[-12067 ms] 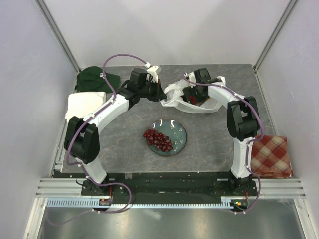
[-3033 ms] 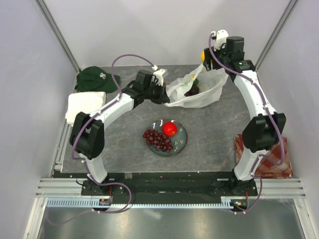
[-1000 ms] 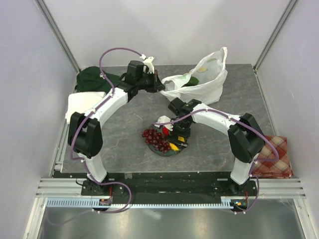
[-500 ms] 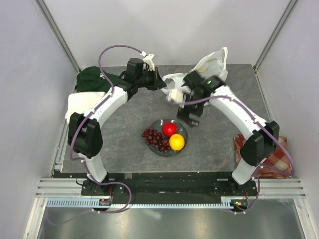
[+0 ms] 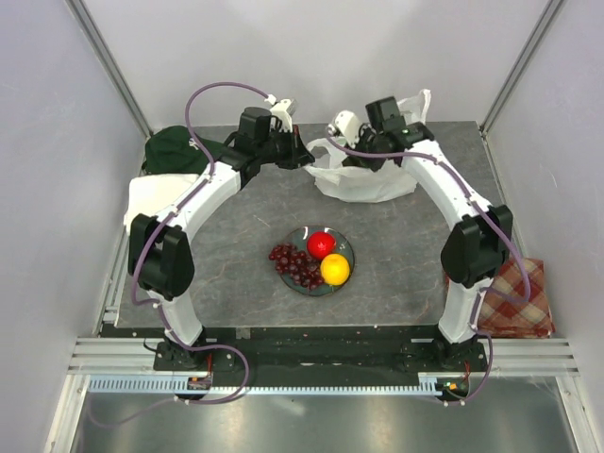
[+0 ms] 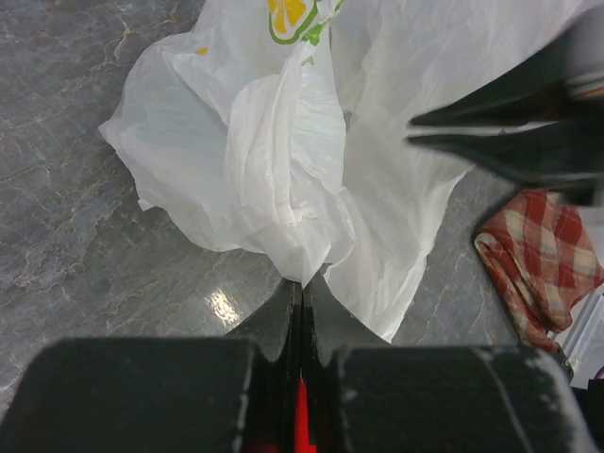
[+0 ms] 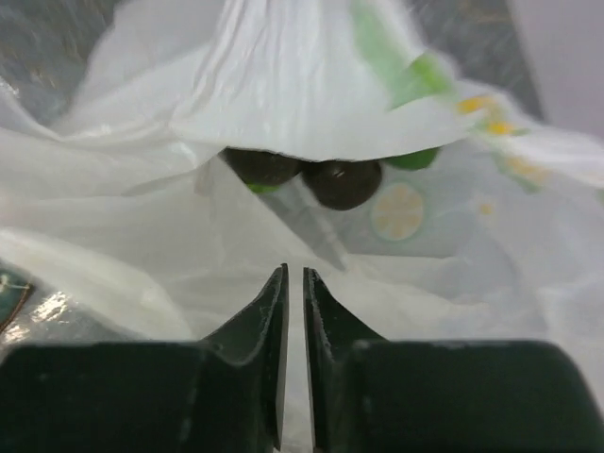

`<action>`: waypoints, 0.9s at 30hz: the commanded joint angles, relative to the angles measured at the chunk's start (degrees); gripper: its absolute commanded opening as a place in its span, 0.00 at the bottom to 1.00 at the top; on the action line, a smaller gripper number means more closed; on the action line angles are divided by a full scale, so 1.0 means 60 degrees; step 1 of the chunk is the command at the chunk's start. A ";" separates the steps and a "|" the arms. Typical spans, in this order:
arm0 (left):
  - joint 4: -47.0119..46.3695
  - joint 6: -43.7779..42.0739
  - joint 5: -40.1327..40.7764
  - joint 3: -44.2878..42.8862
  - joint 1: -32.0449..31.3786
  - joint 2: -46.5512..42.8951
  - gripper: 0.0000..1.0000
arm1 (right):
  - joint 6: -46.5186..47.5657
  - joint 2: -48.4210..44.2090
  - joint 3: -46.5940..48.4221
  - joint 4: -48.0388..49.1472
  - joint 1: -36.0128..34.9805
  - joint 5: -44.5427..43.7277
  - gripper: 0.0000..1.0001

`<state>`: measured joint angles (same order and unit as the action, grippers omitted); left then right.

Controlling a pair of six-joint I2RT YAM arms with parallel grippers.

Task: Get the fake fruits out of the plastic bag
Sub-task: Adjust the plastic bag at the center of the board.

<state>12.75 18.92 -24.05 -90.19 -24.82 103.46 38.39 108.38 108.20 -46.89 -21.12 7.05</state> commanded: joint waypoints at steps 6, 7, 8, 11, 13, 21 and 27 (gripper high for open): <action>0.0773 -0.0691 0.0463 -0.0275 0.0035 -0.0090 0.02 | -0.0581 0.0628 -0.1452 0.2016 0.0737 -0.0691 0.13; 0.0905 -0.0750 0.0580 -0.0276 0.0035 -0.0104 0.02 | -0.0728 0.0672 -0.1510 0.1826 0.0825 -0.0938 0.12; 0.1110 -0.0925 0.0813 -0.0159 0.0035 -0.0177 0.02 | -0.0860 0.0730 -0.1568 0.1621 0.1057 -0.0984 0.11; 0.1097 -0.1540 0.0976 0.0425 0.0035 -0.0529 0.02 | -0.1037 0.0717 -0.2182 0.0903 0.1439 -0.1101 0.07; 0.1170 -0.1891 0.1137 0.0690 0.0035 -0.0719 0.02 | -0.1037 0.0483 -0.2955 0.0829 0.1601 -0.1116 0.06; 0.1785 -0.2610 0.1123 0.1467 -0.0024 -0.1188 0.02 | -0.1945 0.0788 -0.1268 0.0858 0.2144 0.0419 0.41; 0.1727 -0.2641 0.1357 0.1278 -0.0024 -0.0765 0.02 | -0.1829 0.2354 0.0332 0.1370 0.2129 0.1738 0.93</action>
<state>23.14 6.07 -17.87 -81.38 -24.99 99.18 27.68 116.79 104.62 -41.12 -8.45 10.41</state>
